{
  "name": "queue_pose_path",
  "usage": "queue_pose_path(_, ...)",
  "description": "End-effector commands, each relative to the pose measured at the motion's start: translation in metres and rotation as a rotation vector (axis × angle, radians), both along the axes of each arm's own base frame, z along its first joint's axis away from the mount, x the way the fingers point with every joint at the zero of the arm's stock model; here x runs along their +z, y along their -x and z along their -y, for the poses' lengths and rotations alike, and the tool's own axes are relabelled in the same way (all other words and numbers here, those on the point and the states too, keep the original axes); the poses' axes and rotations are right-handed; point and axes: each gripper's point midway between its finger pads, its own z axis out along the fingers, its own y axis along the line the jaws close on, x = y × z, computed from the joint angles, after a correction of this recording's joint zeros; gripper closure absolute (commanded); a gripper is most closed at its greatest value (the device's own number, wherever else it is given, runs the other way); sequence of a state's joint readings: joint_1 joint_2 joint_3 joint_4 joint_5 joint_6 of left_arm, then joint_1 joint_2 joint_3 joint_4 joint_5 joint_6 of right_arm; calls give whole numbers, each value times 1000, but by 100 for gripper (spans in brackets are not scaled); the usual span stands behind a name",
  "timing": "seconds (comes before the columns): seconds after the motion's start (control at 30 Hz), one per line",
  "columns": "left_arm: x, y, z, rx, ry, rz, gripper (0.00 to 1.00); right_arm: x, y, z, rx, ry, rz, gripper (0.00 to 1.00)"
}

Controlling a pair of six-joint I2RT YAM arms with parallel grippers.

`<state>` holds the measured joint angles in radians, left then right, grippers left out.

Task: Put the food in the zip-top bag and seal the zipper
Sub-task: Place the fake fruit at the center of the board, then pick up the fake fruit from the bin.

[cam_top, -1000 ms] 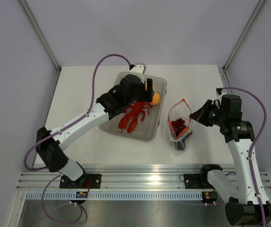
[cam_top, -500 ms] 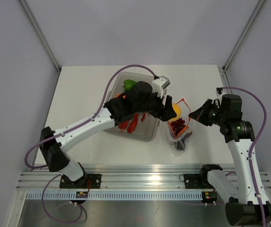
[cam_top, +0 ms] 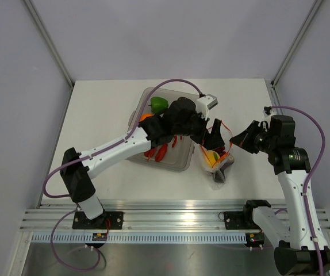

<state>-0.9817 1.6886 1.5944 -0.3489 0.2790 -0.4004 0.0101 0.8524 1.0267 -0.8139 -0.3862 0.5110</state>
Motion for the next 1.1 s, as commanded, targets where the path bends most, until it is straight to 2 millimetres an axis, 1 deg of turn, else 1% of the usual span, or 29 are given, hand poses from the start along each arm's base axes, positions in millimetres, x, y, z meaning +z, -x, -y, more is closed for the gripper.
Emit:
queue_pose_path(0.0,63,-2,-8,2,98,145,1,11,-1,-3,13,-11,36,100)
queue_pose_path(0.07,71,-17,-20,68,90,183,1,10,-2,-3,15,-12,35,100)
queue_pose_path(0.1,69,-25,-25,97,85,187,8,10,-2,-3,16,-11,35,100)
queue_pose_path(0.13,68,-42,-36,155,83,184,22,10,-1,-3,16,-9,37,100)
queue_pose_path(0.17,63,-52,-41,184,75,175,35,10,-2,-2,15,-7,35,100)
queue_pose_path(0.2,56,-66,-48,228,53,167,57,9,-2,-2,16,-6,37,100)
queue_pose_path(0.23,46,-80,-54,271,25,160,62,9,-2,-2,13,-4,37,100)
queue_pose_path(0.27,37,-100,-65,330,-1,147,64,9,-2,-2,15,-4,36,100)
queue_pose_path(0.3,11,-114,-68,357,-61,111,64,8,-3,-3,17,-7,32,100)
queue_pose_path(0.33,7,-132,-79,418,-82,112,58,8,-3,-4,23,-8,34,100)
queue_pose_path(0.37,-1,-141,-82,442,-101,106,52,8,-3,-3,23,-7,34,100)
queue_pose_path(0.4,-16,-152,-83,465,-131,96,46,8,-3,-3,23,-7,34,100)
queue_pose_path(0.43,-21,-161,-88,506,-142,89,39,8,-3,-2,20,0,35,100)
queue_pose_path(0.47,-22,-173,-92,530,-137,82,29,8,-3,-2,20,2,37,100)
queue_pose_path(0.5,-27,-180,-92,540,-139,67,27,8,-3,-2,19,4,34,100)
queue_pose_path(0.53,-49,-189,-89,545,-165,28,24,7,-4,-1,17,6,30,100)
queue_pose_path(0.57,-41,-202,-87,562,-145,32,23,6,-4,-1,16,3,29,100)
queue_pose_path(0.6,-50,-206,-88,567,-173,9,21,6,-4,-2,20,0,28,100)
queue_pose_path(0.63,-75,-213,-80,550,-201,-35,20,5,-4,-2,20,0,23,100)
queue_pose_path(0.67,-68,-221,-76,559,-188,-29,20,5,-5,-2,19,-2,22,100)
queue_pose_path(0.73,-84,-228,-73,567,-208,-70,18,5,-5,-2,19,-2,25,100)
queue_pose_path(0.77,-105,-233,-69,566,-235,-98,17,6,-4,-2,20,0,27,100)
queue_pose_path(0.8,-99,-238,-66,572,-224,-95,14,6,-4,-2,18,0,24,100)
queue_pose_path(0.83,-106,-242,-67,592,-236,-104,11,6,-4,-1,15,6,24,100)
queue_pose_path(0.87,-120,-245,-66,599,-257,-123,9,6,-4,-1,13,6,22,100)
queue_pose_path(0.93,-128,-254,-75,657,-284,-127,7,7,-3,-1,15,10,23,100)
queue_pose_path(1.0,-140,-257,-78,671,-296,-142,6,6,-2,0,13,11,23,100)
queue_pose_path(1.07,-146,-260,-82,682,-309,-149,6,5,-3,-1,13,9,18,100)
